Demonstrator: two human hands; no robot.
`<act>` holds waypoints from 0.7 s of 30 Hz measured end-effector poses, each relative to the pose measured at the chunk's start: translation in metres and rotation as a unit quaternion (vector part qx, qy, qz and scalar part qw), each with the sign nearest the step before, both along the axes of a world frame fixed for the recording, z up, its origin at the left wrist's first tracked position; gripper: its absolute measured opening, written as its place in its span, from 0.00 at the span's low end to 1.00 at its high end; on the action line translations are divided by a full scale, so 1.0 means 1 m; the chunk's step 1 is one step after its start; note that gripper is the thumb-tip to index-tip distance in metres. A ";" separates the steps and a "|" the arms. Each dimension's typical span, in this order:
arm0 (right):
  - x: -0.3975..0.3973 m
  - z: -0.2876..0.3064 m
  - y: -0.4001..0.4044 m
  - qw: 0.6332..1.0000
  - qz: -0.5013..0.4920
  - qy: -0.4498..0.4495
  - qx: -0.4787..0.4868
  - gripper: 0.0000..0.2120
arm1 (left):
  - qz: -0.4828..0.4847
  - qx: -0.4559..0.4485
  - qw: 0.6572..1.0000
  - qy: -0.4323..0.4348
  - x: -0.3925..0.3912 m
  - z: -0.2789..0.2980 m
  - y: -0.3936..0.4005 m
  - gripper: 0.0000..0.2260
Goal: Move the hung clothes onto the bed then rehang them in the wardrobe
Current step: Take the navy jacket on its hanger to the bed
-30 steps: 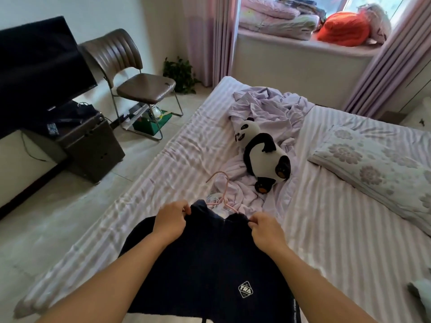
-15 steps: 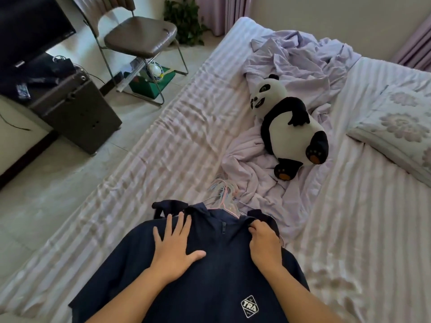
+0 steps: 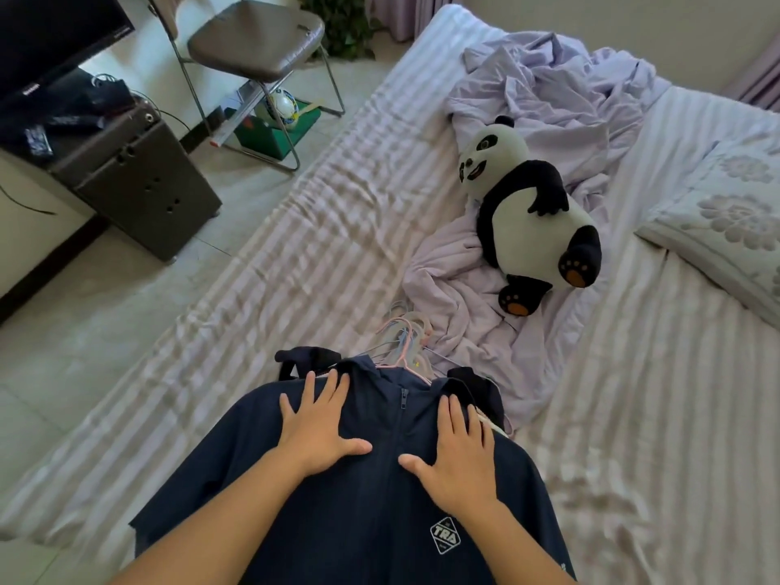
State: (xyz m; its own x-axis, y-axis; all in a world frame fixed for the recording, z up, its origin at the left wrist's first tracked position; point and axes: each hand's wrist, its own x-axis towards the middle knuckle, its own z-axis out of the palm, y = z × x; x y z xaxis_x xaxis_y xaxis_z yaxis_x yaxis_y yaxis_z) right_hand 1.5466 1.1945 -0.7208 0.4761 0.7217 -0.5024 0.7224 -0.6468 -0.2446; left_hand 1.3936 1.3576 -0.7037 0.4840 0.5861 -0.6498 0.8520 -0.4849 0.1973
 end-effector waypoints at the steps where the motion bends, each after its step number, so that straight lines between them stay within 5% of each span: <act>1: 0.003 0.007 0.003 1.000 0.001 0.009 -0.017 0.51 | 0.000 -0.005 1.000 0.001 0.001 0.006 0.002 0.50; 7: 0.000 0.060 0.014 0.999 0.001 0.035 -0.032 0.49 | 0.042 -0.044 0.994 -0.088 -0.009 0.061 -0.007 0.46; 12: -0.028 0.141 0.026 0.996 0.085 0.035 0.015 0.35 | 0.071 -0.013 0.988 -0.138 -0.041 0.139 -0.023 0.38; 21: -0.130 0.295 0.025 0.963 0.264 0.038 0.041 0.32 | 0.115 0.078 0.985 -0.102 -0.163 0.269 -0.063 0.32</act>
